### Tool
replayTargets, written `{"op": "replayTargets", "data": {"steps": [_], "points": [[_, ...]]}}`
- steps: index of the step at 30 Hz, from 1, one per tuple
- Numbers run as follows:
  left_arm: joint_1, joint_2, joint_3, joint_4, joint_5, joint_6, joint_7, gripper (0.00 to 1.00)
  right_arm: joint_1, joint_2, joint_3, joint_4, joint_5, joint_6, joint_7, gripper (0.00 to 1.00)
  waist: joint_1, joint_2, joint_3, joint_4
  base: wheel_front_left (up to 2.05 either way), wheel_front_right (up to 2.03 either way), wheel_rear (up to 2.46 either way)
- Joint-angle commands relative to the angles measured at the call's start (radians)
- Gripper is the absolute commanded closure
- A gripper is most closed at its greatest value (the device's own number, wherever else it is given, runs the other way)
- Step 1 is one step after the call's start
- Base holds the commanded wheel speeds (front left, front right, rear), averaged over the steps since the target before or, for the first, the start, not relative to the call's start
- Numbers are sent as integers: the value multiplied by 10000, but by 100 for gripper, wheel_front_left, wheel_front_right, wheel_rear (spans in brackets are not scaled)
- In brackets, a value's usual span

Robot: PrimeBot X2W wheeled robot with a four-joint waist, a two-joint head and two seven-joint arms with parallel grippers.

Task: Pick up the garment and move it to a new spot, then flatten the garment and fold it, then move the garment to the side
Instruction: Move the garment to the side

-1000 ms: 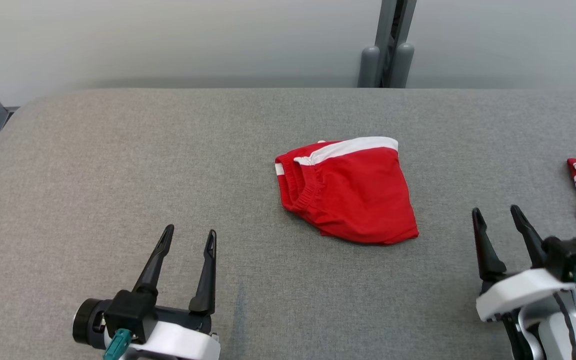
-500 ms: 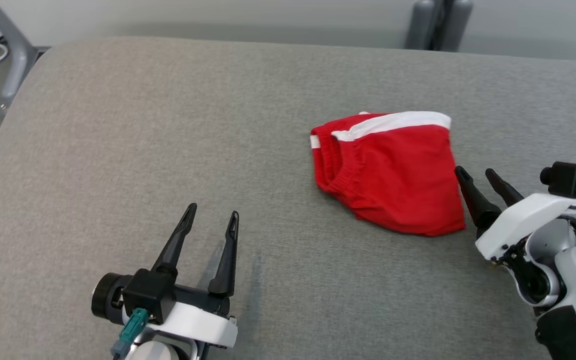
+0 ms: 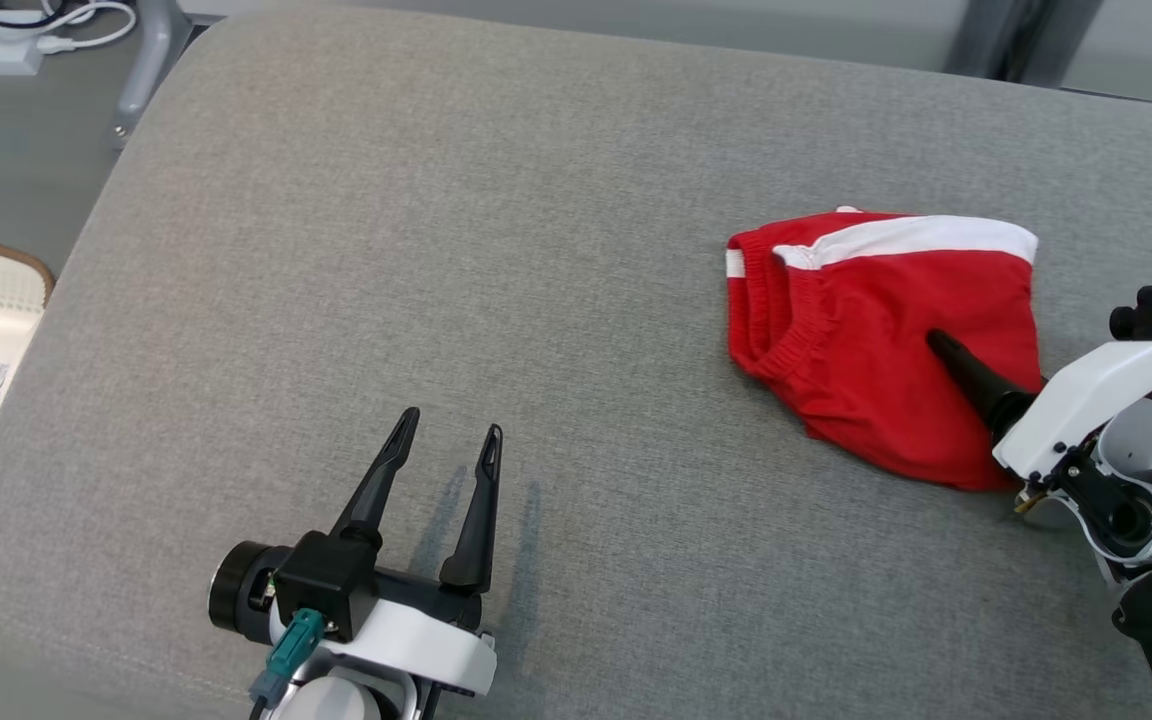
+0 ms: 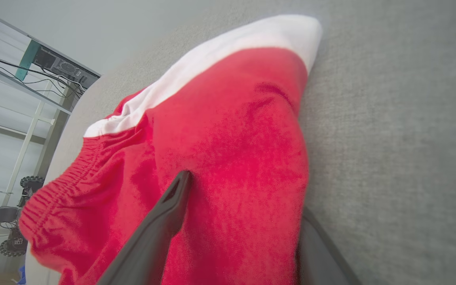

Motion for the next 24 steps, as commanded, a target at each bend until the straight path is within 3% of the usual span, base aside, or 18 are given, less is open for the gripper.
{"op": "replayTargets", "data": {"steps": [1,3,4,5,6,7,8,9,10,18,24], "points": [[-187,35,-13,-41,-53,66,-32,0,77,110,147,209,184,2,146,0,0,-1,88,173,0,0,0],[-185,32,-52,-61,-73,91,-32,0,8,121,217,287,322,2,202,0,0,-1,129,279,0,0,0],[-196,34,-65,-68,-88,81,-32,0,-16,128,250,317,384,2,226,4,0,-1,152,323,0,0,0],[-205,34,-76,-70,-81,89,-32,0,-47,141,319,341,436,2,278,16,0,-1,172,358,0,0,0],[-205,34,-76,-70,-81,89,-32,0,-47,141,319,341,436,2,278,16,0,-1,172,358,0,0,0],[-215,34,-84,-79,-88,99,-32,0,-81,160,387,374,500,0,331,50,0,-1,193,387,0,0,0],[-223,32,-101,-89,-99,109,-32,0,-117,162,447,403,548,0,360,65,0,-1,213,412,0,0,0],[-227,32,-114,-98,-108,119,-32,0,-151,163,527,392,562,0,374,89,0,-1,232,431,0,0,0],[-221,34,-119,-101,-112,124,-32,0,-200,165,568,404,597,0,335,100,0,-1,244,444,0,0,0],[-301,31,-39,-63,-14,156,-32,0,-471,-181,1090,439,424,0,-355,100,0,-1,179,291,0,0,0],[-168,35,74,-106,123,63,-32,0,-525,-765,1886,-151,166,2,-730,100,0,-1,-150,-389,0,0,0]]}}
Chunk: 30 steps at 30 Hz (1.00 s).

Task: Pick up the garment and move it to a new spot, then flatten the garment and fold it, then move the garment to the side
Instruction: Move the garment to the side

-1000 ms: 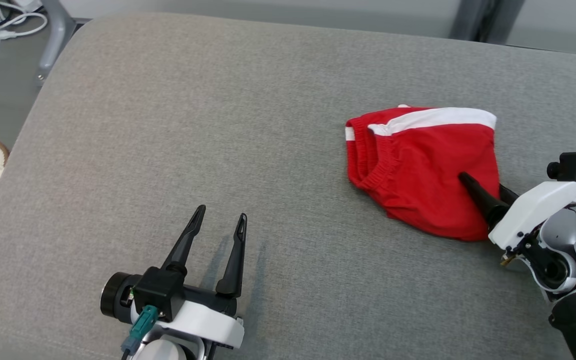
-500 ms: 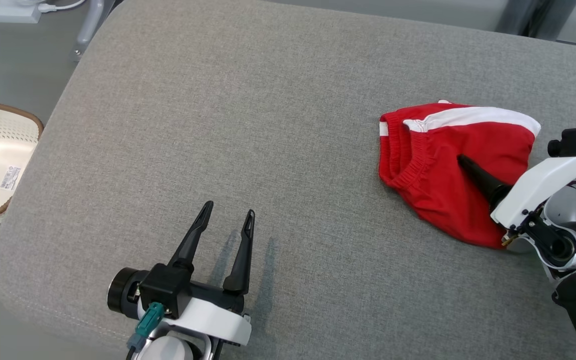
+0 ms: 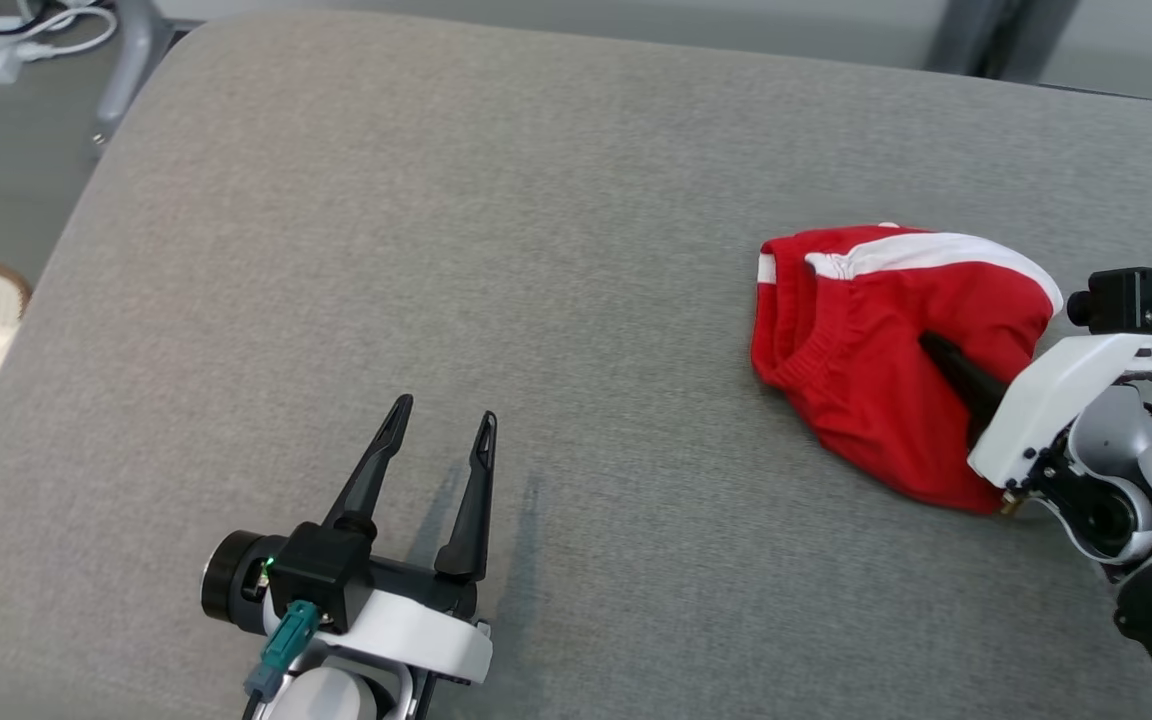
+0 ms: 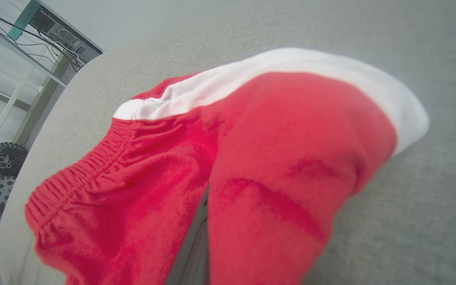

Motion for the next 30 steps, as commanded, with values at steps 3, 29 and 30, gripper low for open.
{"op": "replayTargets", "data": {"steps": [3,29,30], "points": [[0,30,84,-62,64,-51,-32,0,160,-789,588,-425,-245,2,18,100,0,0,-338,-811,0,0,0],[-3045,44,-1176,-88,1134,-975,-32,0,-694,-6076,104,-2767,-617,0,-313,100,0,0,2336,-4627,0,0,0],[-3125,44,-1196,-49,1169,-1005,-32,0,-785,-6081,176,-2694,-750,0,-359,100,0,0,2439,-4630,0,0,0]]}}
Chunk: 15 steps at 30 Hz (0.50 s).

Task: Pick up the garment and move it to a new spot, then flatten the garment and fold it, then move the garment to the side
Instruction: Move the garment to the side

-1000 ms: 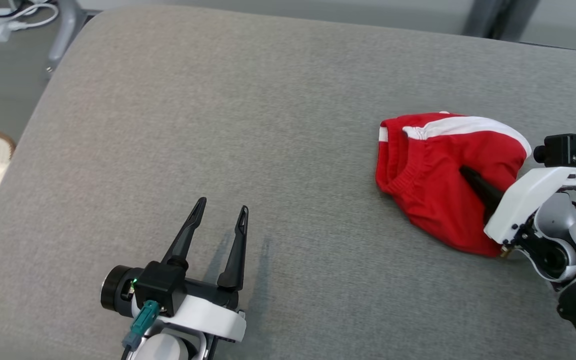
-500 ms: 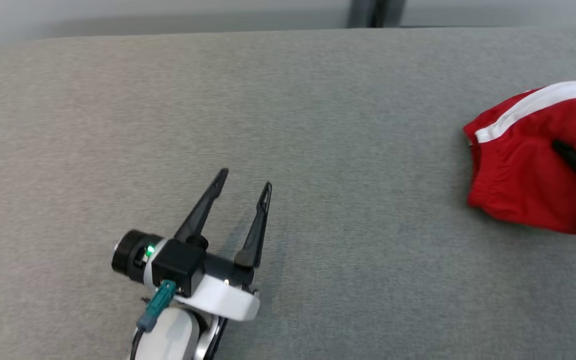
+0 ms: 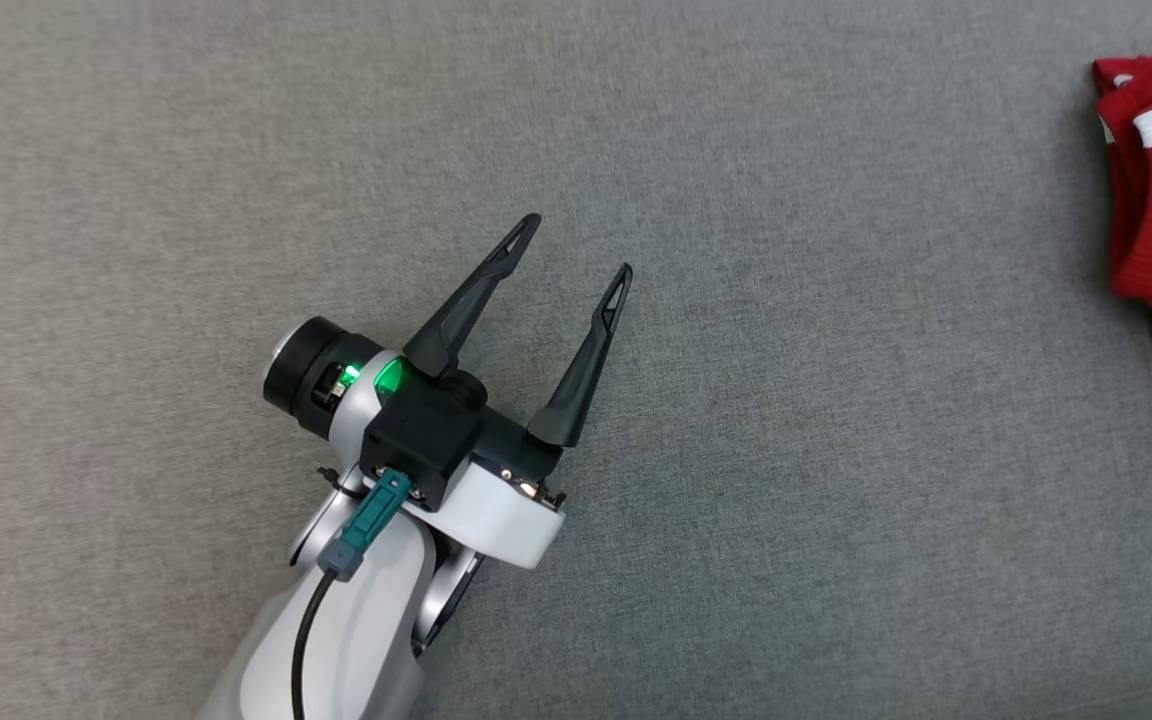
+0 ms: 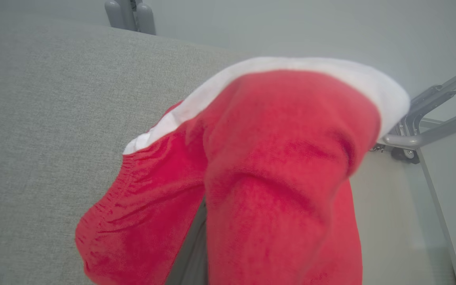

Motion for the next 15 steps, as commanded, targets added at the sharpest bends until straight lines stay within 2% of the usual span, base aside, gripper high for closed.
{"op": "replayTargets", "data": {"steps": [1,8,15], "points": [[-204,55,24,31,80,-48,-32,0,-214,-40,91,116,-232,-2,-92,100,0,0,484,-237,0,0,0],[-524,55,6,144,46,-170,-31,0,-927,-525,619,1207,-1634,-2,-245,100,0,0,1085,234,0,0,0],[-597,76,-234,77,-299,21,-8,0,-982,-1074,970,2204,-2632,-2,-308,100,0,0,1453,954,0,0,0]]}}
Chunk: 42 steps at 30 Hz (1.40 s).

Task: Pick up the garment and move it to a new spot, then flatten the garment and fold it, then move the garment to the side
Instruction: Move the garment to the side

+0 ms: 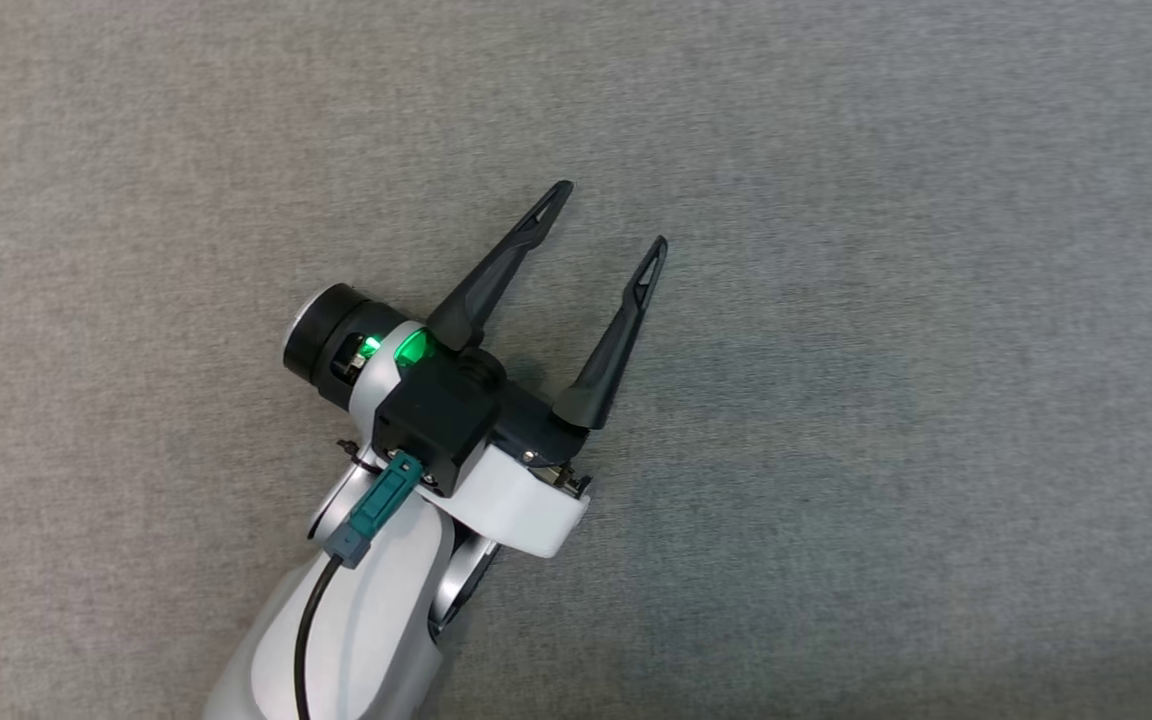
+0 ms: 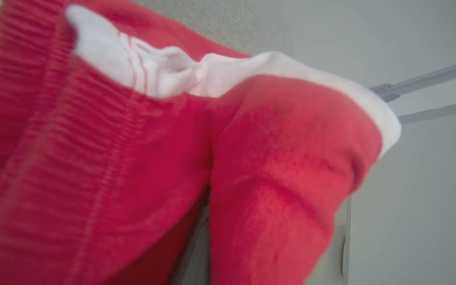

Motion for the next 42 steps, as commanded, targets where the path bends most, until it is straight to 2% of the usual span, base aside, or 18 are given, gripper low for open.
{"op": "replayTargets", "data": {"steps": [1,3,4,5,6,10,22,24,28,36,39,42], "points": [[-77,110,-11,91,-86,101,23,0,0,-79,98,109,-198,-2,-85,100,0,0,162,257,0,0,0],[-16,112,-54,35,-180,133,23,0,49,-99,280,260,-328,-2,9,100,0,0,135,324,0,0,0],[26,109,-61,13,-214,179,23,0,58,-102,384,316,-434,-2,103,56,0,0,112,342,0,0,0],[63,109,-52,-6,-228,210,23,0,29,-128,470,387,-556,-2,172,4,0,0,91,347,0,0,0],[86,107,-35,-16,-250,206,23,0,-46,-163,527,471,-715,-2,217,0,0,0,64,346,0,0,0],[165,94,17,-1,-274,227,20,0,-338,-88,639,808,-1275,-2,324,0,0,0,-90,301,0,0,0],[414,77,187,66,-177,265,17,0,-1484,398,112,1813,-2957,-3,372,0,0,0,-858,123,0,0,0],[518,75,240,71,-153,278,17,0,-1625,517,166,1911,-3574,-2,450,0,0,0,-1068,92,0,0,0],[782,81,418,49,-116,341,12,0,-1926,1267,-186,1954,-3795,-2,-154,0,0,0,-1561,68,0,0,0],[1626,77,1113,-114,87,518,11,0,-1878,3088,-374,1631,-3298,-2,-1450,0,0,0,-2831,-54,0,0,0],[1996,75,1440,-213,157,588,13,0,-1537,4205,-980,1439,-2129,-2,-2087,0,0,0,-3361,-29,0,0,0],[2404,77,1782,-269,33,722,11,0,-1156,4682,-1301,1057,-1704,-3,-2747,0,0,0,-3850,2,0,0,0]]}}
